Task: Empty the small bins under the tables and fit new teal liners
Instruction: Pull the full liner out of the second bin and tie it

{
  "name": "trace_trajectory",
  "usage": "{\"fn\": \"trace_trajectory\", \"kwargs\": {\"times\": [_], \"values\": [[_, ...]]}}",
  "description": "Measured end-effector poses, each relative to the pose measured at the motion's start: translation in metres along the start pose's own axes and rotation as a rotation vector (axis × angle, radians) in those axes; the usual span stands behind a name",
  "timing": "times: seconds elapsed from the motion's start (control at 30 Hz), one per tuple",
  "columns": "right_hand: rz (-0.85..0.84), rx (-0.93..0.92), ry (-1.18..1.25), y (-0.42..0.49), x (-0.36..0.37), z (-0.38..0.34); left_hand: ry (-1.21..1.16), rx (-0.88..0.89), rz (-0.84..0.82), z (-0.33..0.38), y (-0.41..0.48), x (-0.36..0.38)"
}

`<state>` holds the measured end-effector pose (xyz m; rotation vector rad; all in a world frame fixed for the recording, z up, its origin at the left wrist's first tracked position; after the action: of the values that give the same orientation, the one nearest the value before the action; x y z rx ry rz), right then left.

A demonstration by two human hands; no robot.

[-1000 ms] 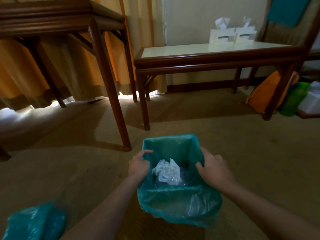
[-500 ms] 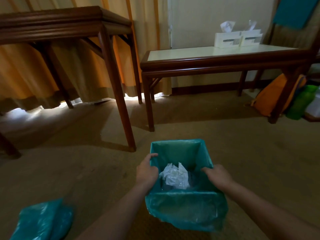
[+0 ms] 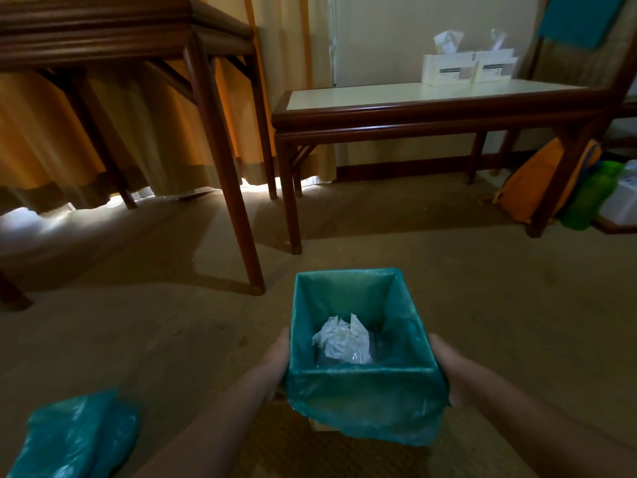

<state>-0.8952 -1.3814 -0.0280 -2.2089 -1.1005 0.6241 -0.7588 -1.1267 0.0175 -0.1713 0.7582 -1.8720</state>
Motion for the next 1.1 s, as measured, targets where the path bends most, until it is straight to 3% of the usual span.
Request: {"fn": "trace_trajectory", "kwargs": {"times": [0.1, 0.2, 0.37, 0.63, 0.87, 0.97, 1.1], "values": [[-0.035, -0.006, 0.005, -0.013, 0.000, -0.008, -0.004, -0.163, -0.068, -0.015, 0.000, -0.007], [-0.039, -0.007, -0.032, -0.027, -0.007, -0.026, 0.016, -0.188, -0.150, -0.011, 0.002, -0.015], [-0.062, 0.062, -0.021, -0.043, -0.035, -0.044, 0.403, -0.195, -0.241, -0.004, -0.002, -0.042], [-0.138, 0.134, 0.095, -0.057, -0.035, -0.066, 0.316, -0.191, -0.236, 0.048, -0.019, -0.056], [0.032, -0.111, 0.238, -0.057, -0.027, -0.113, 0.158, 0.071, 0.257, 0.081, 0.013, -0.072], [0.185, -0.327, 0.055, -0.058, -0.027, -0.137, 0.102, 0.161, 0.359, 0.085, 0.024, -0.075], [0.231, -0.582, 0.159, -0.089, -0.016, -0.175, -0.008, 0.476, 0.440, 0.127, -0.004, -0.076]]}}
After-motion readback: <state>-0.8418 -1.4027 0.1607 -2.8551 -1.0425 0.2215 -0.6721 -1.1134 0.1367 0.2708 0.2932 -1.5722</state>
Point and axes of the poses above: each hand's wrist, its own y-axis towards the middle knuckle, its own x-axis out of the palm, z = x × y, the point moved 8 cm from there along y, towards the middle knuckle, and after that the axes turned 8 degrees about z, right-handed, at the moved point
